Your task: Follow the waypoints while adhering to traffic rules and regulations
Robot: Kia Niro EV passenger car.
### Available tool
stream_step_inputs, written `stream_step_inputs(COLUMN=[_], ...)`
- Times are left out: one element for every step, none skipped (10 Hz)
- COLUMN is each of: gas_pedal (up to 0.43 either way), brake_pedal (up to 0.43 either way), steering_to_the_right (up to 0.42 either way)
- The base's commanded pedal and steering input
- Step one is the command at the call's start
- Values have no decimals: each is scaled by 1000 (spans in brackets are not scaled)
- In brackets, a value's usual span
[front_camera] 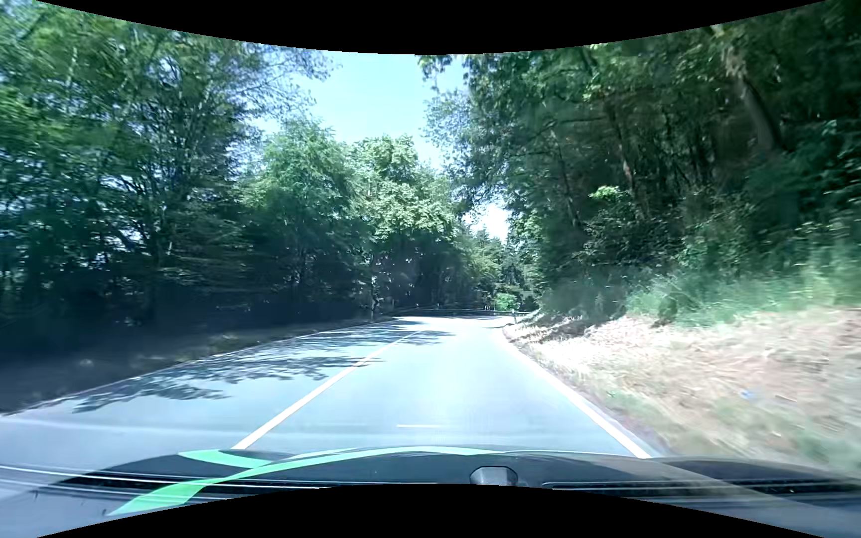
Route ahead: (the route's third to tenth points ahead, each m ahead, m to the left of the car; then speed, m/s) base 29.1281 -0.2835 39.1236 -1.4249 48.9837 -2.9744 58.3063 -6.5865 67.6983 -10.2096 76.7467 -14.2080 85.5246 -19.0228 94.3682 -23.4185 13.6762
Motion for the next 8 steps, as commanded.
stream_step_inputs(gas_pedal=[299,299,268,240,240,228,228,209], brake_pedal=[0,0,0,0,0,0,0,0], steering_to_the_right=[-2,3,4,5,5,6,9,15])
